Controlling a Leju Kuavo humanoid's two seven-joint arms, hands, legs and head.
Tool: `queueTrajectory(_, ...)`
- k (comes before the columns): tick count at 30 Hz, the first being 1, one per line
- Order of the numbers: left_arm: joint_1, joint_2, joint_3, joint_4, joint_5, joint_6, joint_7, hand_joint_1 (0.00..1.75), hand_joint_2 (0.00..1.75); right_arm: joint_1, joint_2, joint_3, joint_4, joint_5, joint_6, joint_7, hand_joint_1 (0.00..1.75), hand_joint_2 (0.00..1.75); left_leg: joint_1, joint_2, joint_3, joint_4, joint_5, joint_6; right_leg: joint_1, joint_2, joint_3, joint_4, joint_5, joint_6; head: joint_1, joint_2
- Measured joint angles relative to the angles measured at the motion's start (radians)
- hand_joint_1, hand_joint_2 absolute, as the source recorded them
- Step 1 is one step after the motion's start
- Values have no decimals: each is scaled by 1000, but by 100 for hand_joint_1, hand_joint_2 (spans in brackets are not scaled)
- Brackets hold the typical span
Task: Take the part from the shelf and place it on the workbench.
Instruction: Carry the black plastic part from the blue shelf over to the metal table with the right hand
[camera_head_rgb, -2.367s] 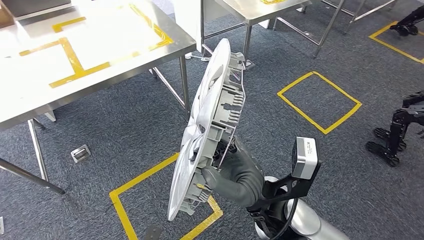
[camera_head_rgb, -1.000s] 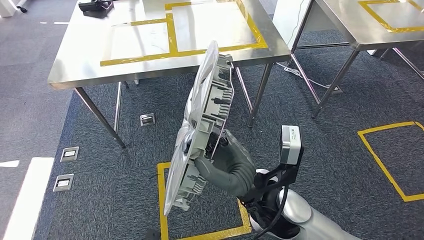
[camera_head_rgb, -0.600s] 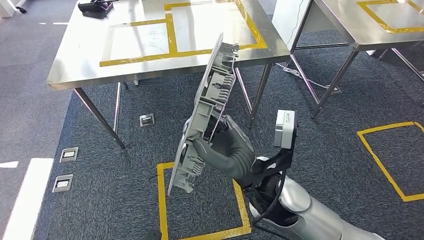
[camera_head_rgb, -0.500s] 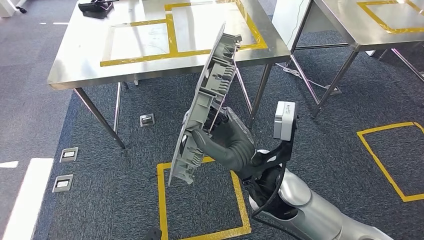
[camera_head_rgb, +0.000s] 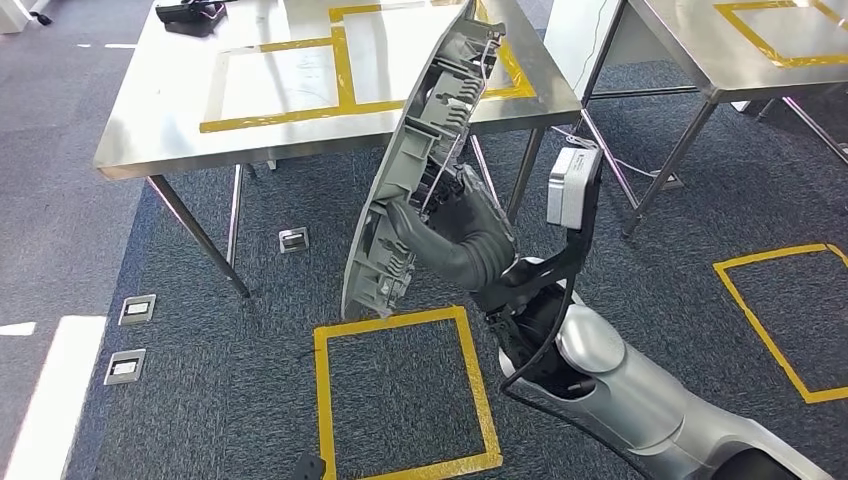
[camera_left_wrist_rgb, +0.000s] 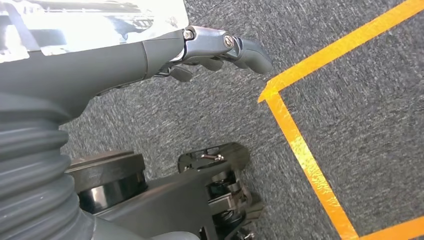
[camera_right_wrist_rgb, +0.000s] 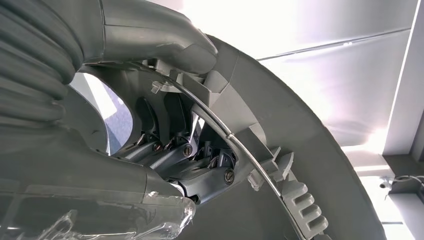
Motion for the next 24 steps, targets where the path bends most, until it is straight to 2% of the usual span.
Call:
queueTrajectory(17, -3, 0, 0, 0, 4, -12, 8, 0, 175, -10, -13, -3, 13, -10, -4, 3, 175, 175, 0, 0, 0, 0, 0, 0, 0, 0, 0, 0, 0, 0, 0, 0)
queueTrajectory(22, -6, 1, -1, 0, 1, -14, 11, 0, 175, -27, -13, 3, 16, -1, 0, 23, 175, 175, -4, 2, 0, 5, -4, 13, -5, 5, 2, -6, 1, 10, -1, 0)
queueTrajectory(24, -9, -1, -1, 0, 0, -15, 11, 0, 175, -38, -14, 4, 16, 0, 0, 30, 175, 175, 3, 8, 12, -12, 1, 17, -2, -5, 2, 0, -5, 15, 0, 0)
